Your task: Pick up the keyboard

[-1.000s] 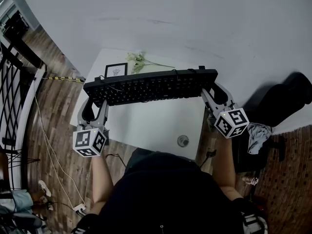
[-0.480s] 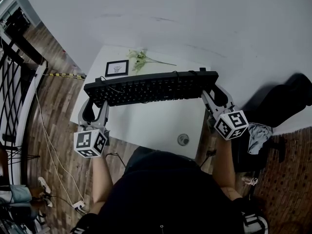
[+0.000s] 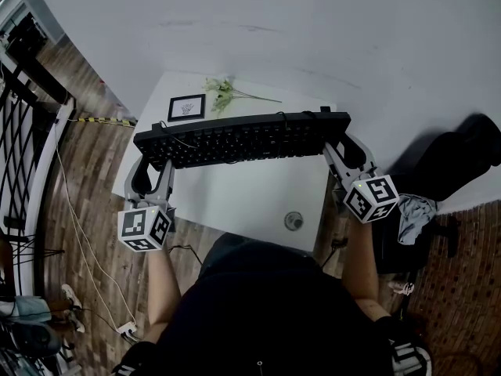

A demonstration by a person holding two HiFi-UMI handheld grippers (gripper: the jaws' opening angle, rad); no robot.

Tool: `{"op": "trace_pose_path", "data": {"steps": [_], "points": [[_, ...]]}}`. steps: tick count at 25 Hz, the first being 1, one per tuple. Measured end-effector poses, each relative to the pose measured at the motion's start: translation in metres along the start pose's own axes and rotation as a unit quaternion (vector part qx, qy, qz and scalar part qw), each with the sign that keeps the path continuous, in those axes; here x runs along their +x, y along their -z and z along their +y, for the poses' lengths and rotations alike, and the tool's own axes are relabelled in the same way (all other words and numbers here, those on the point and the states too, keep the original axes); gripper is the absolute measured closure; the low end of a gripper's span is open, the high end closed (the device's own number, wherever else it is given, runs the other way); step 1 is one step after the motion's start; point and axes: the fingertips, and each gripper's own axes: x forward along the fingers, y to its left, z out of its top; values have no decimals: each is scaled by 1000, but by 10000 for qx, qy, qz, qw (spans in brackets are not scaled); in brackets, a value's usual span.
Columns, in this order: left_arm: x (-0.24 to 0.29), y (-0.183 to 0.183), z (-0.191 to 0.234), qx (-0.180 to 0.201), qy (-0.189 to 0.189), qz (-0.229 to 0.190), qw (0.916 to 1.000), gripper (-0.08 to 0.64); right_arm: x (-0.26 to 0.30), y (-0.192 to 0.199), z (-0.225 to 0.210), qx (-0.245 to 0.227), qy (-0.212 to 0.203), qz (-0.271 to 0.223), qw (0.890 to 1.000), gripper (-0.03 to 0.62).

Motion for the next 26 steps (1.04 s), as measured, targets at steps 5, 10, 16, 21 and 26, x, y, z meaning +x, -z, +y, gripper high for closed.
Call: {"op": "trace_pose_path", "data": {"steps": [5,10,16,21,26], "points": [[-1,-2,-1,19,-6,-13,10000,308,-2,-2,0,-19,11,-21,10000,396],[-6,-2,0,21,-24,-29,10000,308,-3,-2,4,-38,-6,-17,10000,396],[-11,1,2,35,-46,1,10000,308,-4,1,8,-36,-2,22,10000,396],[-12,2,5,36,-26,24,10000,308,-3,3,12,-30,22,42,10000,397],[-10,5,10,43,-5,49,10000,308,0,7,14,-11,51,60,10000,397]]}}
